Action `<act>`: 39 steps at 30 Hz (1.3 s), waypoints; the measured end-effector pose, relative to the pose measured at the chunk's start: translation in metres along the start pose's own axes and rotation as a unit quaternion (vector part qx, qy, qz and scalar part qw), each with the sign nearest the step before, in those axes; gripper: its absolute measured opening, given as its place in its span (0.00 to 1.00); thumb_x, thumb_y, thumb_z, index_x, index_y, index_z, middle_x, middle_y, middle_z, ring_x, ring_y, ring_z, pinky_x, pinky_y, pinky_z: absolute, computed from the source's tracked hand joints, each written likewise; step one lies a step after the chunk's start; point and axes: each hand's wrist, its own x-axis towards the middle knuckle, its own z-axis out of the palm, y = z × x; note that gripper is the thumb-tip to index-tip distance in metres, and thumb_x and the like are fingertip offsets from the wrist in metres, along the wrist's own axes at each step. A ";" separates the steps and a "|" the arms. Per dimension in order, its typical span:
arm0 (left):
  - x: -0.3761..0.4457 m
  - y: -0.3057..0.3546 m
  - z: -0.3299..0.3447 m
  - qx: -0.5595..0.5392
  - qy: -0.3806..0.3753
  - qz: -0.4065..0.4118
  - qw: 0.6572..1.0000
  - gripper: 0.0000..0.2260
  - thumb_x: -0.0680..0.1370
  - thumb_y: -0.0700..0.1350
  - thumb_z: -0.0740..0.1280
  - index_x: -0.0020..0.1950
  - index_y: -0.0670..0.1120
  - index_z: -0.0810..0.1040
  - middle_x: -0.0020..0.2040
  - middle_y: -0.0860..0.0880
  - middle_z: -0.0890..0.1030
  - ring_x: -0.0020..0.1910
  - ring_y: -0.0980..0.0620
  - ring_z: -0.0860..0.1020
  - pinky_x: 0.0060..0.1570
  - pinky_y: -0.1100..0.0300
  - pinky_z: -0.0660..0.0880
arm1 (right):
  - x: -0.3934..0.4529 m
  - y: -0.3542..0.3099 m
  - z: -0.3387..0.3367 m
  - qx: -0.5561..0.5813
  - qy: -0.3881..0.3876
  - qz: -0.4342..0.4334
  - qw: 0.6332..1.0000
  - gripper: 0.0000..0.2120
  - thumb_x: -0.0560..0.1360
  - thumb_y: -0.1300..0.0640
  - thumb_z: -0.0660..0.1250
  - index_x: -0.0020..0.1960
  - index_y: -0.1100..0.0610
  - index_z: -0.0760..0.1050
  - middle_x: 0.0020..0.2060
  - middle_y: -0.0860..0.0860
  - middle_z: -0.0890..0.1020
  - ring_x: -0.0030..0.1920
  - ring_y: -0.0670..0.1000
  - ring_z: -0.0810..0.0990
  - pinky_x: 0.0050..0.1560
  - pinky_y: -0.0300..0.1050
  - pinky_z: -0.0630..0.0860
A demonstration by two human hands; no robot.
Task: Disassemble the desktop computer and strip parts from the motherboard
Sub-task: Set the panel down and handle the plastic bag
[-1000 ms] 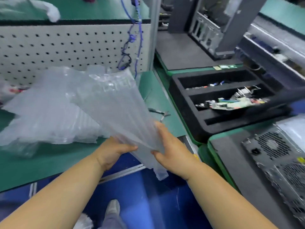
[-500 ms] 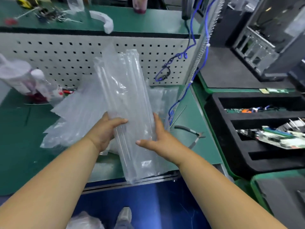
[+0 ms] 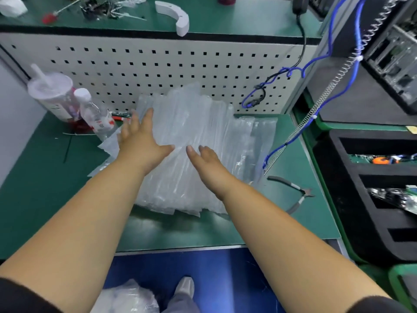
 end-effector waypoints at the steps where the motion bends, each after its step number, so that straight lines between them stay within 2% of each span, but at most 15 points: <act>1: -0.002 0.001 0.000 0.000 0.001 0.015 1.000 0.45 0.72 0.60 0.71 0.79 0.57 0.45 0.80 0.49 0.45 0.78 0.44 0.44 0.75 0.44 0.46 | 0.001 0.001 0.002 -0.033 0.002 -0.007 0.999 0.41 0.77 0.29 0.53 0.81 0.49 0.46 0.80 0.43 0.44 0.79 0.49 0.42 0.76 0.56 0.49; 2: -0.004 0.003 0.002 -0.013 -0.007 0.030 0.999 0.43 0.73 0.59 0.71 0.79 0.56 0.46 0.80 0.49 0.47 0.78 0.45 0.45 0.76 0.45 0.46 | -0.001 0.003 0.002 -0.055 0.016 -0.021 0.998 0.41 0.77 0.30 0.53 0.81 0.49 0.45 0.80 0.42 0.41 0.79 0.48 0.38 0.76 0.56 0.46; 4: -0.013 0.009 0.006 -0.047 -0.021 0.053 0.997 0.40 0.74 0.56 0.70 0.79 0.55 0.50 0.80 0.49 0.50 0.78 0.47 0.48 0.76 0.47 0.49 | -0.006 0.008 -0.001 -0.059 0.044 -0.046 0.996 0.39 0.78 0.32 0.54 0.81 0.49 0.46 0.79 0.40 0.41 0.77 0.44 0.36 0.75 0.51 0.46; 8: -0.035 0.032 0.017 -0.120 -0.012 0.113 0.986 0.30 0.77 0.53 0.68 0.76 0.57 0.59 0.76 0.53 0.60 0.74 0.51 0.62 0.69 0.55 0.62 | -0.029 0.022 -0.024 -0.036 0.061 -0.060 0.996 0.35 0.80 0.36 0.55 0.81 0.48 0.49 0.79 0.41 0.48 0.78 0.43 0.41 0.73 0.45 0.45; 11: -0.054 0.059 0.023 -0.140 -0.010 0.183 0.973 0.25 0.77 0.52 0.67 0.73 0.59 0.64 0.72 0.56 0.65 0.70 0.56 0.65 0.64 0.60 0.63 | -0.058 0.030 -0.047 -0.025 0.107 -0.095 0.989 0.28 0.81 0.41 0.58 0.79 0.49 0.59 0.76 0.46 0.61 0.77 0.46 0.55 0.76 0.47 0.54; 13: -0.068 0.082 0.026 -0.154 -0.021 0.226 0.962 0.23 0.77 0.51 0.67 0.71 0.60 0.66 0.68 0.58 0.69 0.66 0.61 0.67 0.61 0.67 0.63 | -0.081 0.035 -0.063 -0.028 0.156 -0.140 0.977 0.20 0.82 0.48 0.61 0.73 0.51 0.69 0.69 0.47 0.70 0.71 0.46 0.66 0.73 0.46 0.62; 15: -0.084 0.107 0.030 -0.172 -0.036 0.266 0.948 0.20 0.76 0.48 0.68 0.67 0.58 0.70 0.62 0.59 0.74 0.59 0.68 0.70 0.55 0.76 0.62 | -0.104 0.043 -0.081 -0.026 0.205 -0.168 0.964 0.14 0.82 0.54 0.63 0.65 0.54 0.76 0.62 0.49 0.74 0.65 0.44 0.71 0.67 0.42 0.67; 16: -0.092 0.120 0.033 -0.181 -0.045 0.282 0.941 0.18 0.76 0.47 0.68 0.65 0.57 0.72 0.59 0.59 0.76 0.57 0.69 0.71 0.54 0.77 0.63 | -0.117 0.047 -0.090 -0.016 0.224 -0.170 0.960 0.12 0.81 0.56 0.63 0.63 0.55 0.78 0.60 0.49 0.75 0.61 0.43 0.73 0.64 0.39 0.68; 20: -0.131 0.172 0.049 -0.227 -0.095 0.316 0.916 0.10 0.75 0.41 0.69 0.54 0.54 0.78 0.46 0.57 0.80 0.46 0.62 0.77 0.49 0.67 0.72 | -0.170 0.064 -0.128 0.007 0.294 -0.169 0.941 0.08 0.80 0.60 0.65 0.57 0.57 0.80 0.54 0.49 0.75 0.49 0.39 0.75 0.52 0.30 0.70; 24: -0.175 0.220 0.067 -0.250 -0.141 0.356 0.889 0.10 0.74 0.39 0.69 0.47 0.54 0.78 0.39 0.55 0.79 0.39 0.59 0.76 0.41 0.69 0.72 | -0.232 0.086 -0.162 0.033 0.366 -0.159 0.916 0.08 0.80 0.59 0.64 0.56 0.54 0.80 0.53 0.48 0.78 0.49 0.43 0.76 0.53 0.40 0.74; 26: -0.199 0.243 0.077 -0.255 -0.162 0.377 0.876 0.10 0.74 0.38 0.69 0.46 0.55 0.78 0.39 0.54 0.79 0.39 0.56 0.76 0.42 0.65 0.73 | -0.267 0.099 -0.176 0.050 0.393 -0.152 0.906 0.08 0.80 0.58 0.64 0.55 0.51 0.80 0.53 0.46 0.78 0.51 0.44 0.77 0.54 0.40 0.75; 29: -0.234 0.273 0.092 -0.252 -0.192 0.414 0.854 0.09 0.74 0.39 0.69 0.45 0.55 0.78 0.38 0.57 0.78 0.38 0.55 0.76 0.42 0.60 0.74 | -0.321 0.121 -0.194 0.042 0.435 -0.138 0.889 0.08 0.80 0.58 0.64 0.55 0.50 0.79 0.51 0.45 0.78 0.50 0.41 0.77 0.52 0.35 0.74; 35: -0.316 0.333 0.117 -0.234 -0.254 0.499 0.795 0.08 0.76 0.44 0.68 0.45 0.58 0.77 0.40 0.57 0.77 0.38 0.55 0.75 0.40 0.56 0.76 | -0.434 0.165 -0.219 0.058 0.537 -0.090 0.837 0.08 0.80 0.57 0.64 0.52 0.46 0.79 0.47 0.44 0.78 0.46 0.41 0.76 0.48 0.39 0.74; 39: -0.372 0.367 0.125 -0.231 -0.286 0.545 0.754 0.09 0.76 0.43 0.67 0.46 0.58 0.77 0.41 0.58 0.77 0.40 0.55 0.76 0.42 0.58 0.76 | -0.496 0.192 -0.227 0.090 0.596 -0.065 0.795 0.08 0.80 0.57 0.64 0.51 0.46 0.80 0.46 0.45 0.79 0.41 0.39 0.75 0.41 0.32 0.70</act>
